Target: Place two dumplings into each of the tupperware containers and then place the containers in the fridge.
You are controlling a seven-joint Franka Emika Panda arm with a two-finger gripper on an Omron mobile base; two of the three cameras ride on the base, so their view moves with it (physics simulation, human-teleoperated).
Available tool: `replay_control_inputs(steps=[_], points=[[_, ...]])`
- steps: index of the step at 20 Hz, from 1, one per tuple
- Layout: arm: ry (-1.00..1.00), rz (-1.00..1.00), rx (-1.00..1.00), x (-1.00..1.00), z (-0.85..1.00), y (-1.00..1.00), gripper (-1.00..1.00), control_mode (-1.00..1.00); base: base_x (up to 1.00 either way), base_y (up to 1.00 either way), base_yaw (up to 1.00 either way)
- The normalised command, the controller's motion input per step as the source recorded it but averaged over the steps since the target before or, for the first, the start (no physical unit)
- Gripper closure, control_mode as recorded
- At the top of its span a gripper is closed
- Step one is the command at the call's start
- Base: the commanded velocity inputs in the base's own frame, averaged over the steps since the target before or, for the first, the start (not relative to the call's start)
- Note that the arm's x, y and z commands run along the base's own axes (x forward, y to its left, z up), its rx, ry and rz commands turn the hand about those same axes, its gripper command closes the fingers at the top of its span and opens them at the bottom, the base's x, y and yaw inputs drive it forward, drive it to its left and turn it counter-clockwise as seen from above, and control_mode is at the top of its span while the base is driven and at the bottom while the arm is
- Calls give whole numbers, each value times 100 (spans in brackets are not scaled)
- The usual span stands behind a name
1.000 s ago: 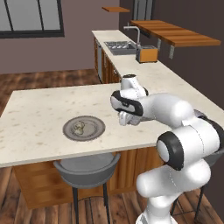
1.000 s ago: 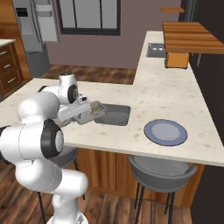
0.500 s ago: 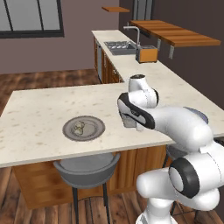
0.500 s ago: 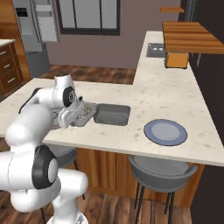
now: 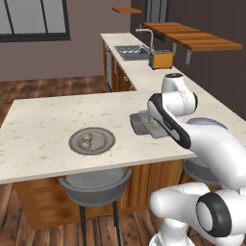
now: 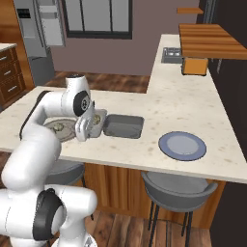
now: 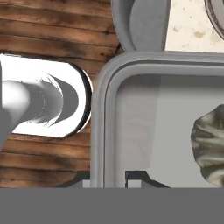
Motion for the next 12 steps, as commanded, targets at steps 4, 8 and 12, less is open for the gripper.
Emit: replay_control_inputs(steps=[4, 8, 12], points=[[-1, -7, 0, -75, 15, -24, 100, -100, 0, 0, 0], [-3, -23, 0, -33, 7, -4, 100, -100, 0, 0, 0], [-1, -8, 0, -41, 9, -2, 100, -100, 0, 0, 0]])
